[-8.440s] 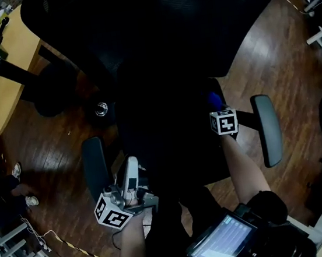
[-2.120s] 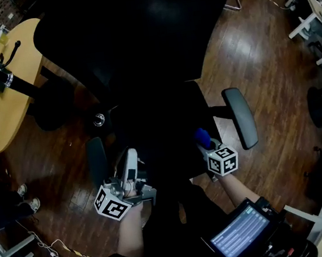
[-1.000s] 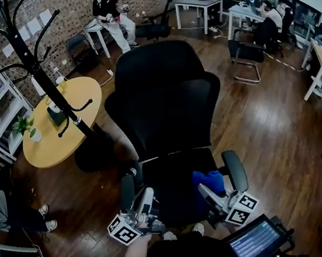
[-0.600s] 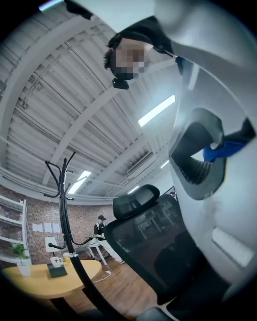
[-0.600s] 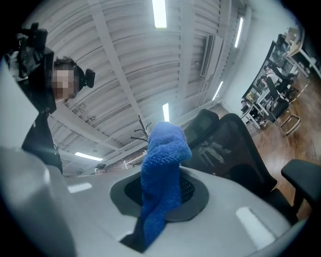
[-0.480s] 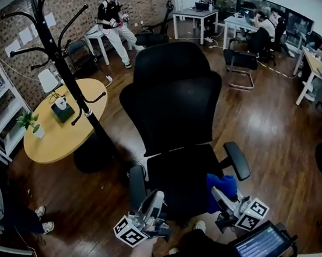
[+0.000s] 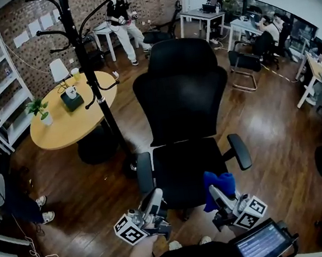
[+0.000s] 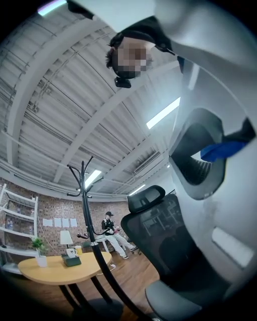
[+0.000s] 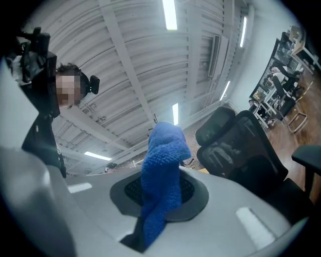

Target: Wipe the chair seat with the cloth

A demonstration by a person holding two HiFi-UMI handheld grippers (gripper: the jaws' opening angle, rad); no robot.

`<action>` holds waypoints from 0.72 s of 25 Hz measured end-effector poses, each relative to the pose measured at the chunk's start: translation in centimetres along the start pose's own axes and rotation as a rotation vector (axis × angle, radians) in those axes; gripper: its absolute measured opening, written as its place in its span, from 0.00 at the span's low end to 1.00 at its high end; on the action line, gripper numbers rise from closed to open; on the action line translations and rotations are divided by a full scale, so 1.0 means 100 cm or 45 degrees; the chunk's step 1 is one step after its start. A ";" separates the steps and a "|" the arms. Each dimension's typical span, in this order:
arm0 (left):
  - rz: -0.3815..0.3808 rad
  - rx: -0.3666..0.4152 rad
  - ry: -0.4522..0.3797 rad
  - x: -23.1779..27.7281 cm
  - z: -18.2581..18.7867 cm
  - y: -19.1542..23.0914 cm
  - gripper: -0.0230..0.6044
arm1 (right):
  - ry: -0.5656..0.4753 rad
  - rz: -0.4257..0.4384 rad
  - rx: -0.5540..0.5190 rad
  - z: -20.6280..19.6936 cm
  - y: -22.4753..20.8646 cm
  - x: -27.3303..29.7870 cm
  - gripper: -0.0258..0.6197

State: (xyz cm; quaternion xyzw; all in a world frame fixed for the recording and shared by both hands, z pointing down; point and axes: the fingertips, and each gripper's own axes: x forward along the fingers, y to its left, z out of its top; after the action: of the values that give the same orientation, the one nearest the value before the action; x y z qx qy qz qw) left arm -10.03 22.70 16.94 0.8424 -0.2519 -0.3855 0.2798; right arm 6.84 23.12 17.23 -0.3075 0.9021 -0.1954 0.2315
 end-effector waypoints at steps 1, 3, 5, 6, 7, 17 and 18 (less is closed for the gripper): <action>-0.001 0.011 -0.008 0.001 0.000 -0.002 0.02 | -0.002 0.018 0.000 0.001 0.002 0.001 0.12; -0.008 0.021 -0.020 0.004 -0.004 -0.008 0.02 | -0.003 0.049 0.007 0.003 0.005 -0.001 0.12; -0.033 0.028 -0.014 0.012 -0.014 -0.017 0.02 | 0.001 0.074 0.003 0.006 0.010 -0.009 0.12; -0.045 0.028 -0.007 0.016 -0.020 -0.022 0.02 | 0.006 0.082 -0.004 0.008 0.012 -0.014 0.12; -0.053 0.023 -0.005 0.021 -0.026 -0.026 0.02 | 0.014 0.085 -0.011 0.009 0.014 -0.018 0.12; -0.052 0.016 0.014 0.030 -0.050 -0.041 0.02 | -0.006 0.097 -0.026 0.015 0.007 -0.051 0.11; -0.051 0.020 0.016 0.030 -0.052 -0.044 0.02 | -0.013 0.099 -0.023 0.018 0.007 -0.055 0.11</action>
State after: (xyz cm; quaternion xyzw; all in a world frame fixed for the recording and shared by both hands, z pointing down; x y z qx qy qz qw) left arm -3.26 25.35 15.28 0.8519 -0.2364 -0.3836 0.2668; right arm 11.37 26.76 17.05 -0.2754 0.9139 -0.1765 0.2405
